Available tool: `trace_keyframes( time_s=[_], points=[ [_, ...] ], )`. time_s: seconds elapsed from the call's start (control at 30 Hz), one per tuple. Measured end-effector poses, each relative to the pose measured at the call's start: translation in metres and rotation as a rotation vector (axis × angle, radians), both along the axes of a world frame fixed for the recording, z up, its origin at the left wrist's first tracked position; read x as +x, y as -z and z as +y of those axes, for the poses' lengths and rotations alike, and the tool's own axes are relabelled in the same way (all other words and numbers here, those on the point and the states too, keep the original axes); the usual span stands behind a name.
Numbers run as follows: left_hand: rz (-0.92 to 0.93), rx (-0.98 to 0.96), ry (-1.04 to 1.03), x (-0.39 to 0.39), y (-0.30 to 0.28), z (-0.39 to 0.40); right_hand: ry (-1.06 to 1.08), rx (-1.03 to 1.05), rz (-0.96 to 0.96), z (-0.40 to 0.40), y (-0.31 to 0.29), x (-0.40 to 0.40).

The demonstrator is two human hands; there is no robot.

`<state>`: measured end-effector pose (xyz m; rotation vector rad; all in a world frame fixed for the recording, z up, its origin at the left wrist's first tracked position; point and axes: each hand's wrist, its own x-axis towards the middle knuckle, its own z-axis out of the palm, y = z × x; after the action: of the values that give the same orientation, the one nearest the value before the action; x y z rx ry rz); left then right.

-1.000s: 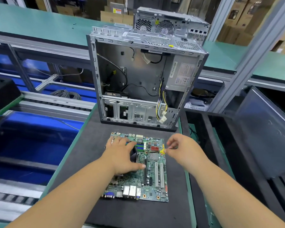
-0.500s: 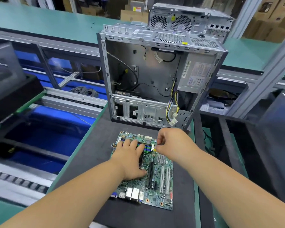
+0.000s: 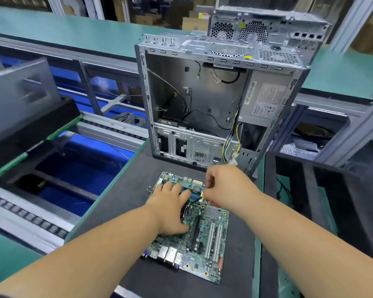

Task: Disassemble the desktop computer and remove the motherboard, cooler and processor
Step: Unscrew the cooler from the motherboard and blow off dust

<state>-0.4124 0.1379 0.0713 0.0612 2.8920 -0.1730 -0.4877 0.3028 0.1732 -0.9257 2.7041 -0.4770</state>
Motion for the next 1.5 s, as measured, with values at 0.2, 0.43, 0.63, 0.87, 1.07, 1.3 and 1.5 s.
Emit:
trace_keyframes(
  time_s=[0.2, 0.43, 0.63, 0.87, 1.07, 1.3, 1.5],
  points=[
    [-0.007, 0.015, -0.013, 0.001, -0.001, 0.001, -0.121, 0.113, 0.049, -0.014, -0.016, 0.000],
    [-0.016, 0.010, -0.009, 0.003, -0.007, 0.003, -0.206, 0.295, 0.140, -0.038, -0.032, 0.003],
    [-0.073, 0.016, 0.138, -0.002, -0.016, -0.011, -0.211, 0.586, 0.117, -0.054, -0.046, -0.002],
    [0.047, 0.062, 0.173, 0.000, -0.005, -0.016, -0.223, 0.836, 0.043, -0.076, -0.042, -0.003],
    [0.057, 0.043, 0.233, -0.004, -0.001, -0.015, -0.215, 0.802, 0.088, -0.074, -0.033, -0.006],
    [0.040, 0.007, 0.321, -0.012, -0.002, -0.014, -0.480, 0.664, 0.206, -0.052, -0.033, -0.006],
    [0.020, 0.009, 0.323, -0.013, -0.004, -0.014, -0.721, 0.676, 0.287, -0.055, -0.041, -0.017]
  ],
)
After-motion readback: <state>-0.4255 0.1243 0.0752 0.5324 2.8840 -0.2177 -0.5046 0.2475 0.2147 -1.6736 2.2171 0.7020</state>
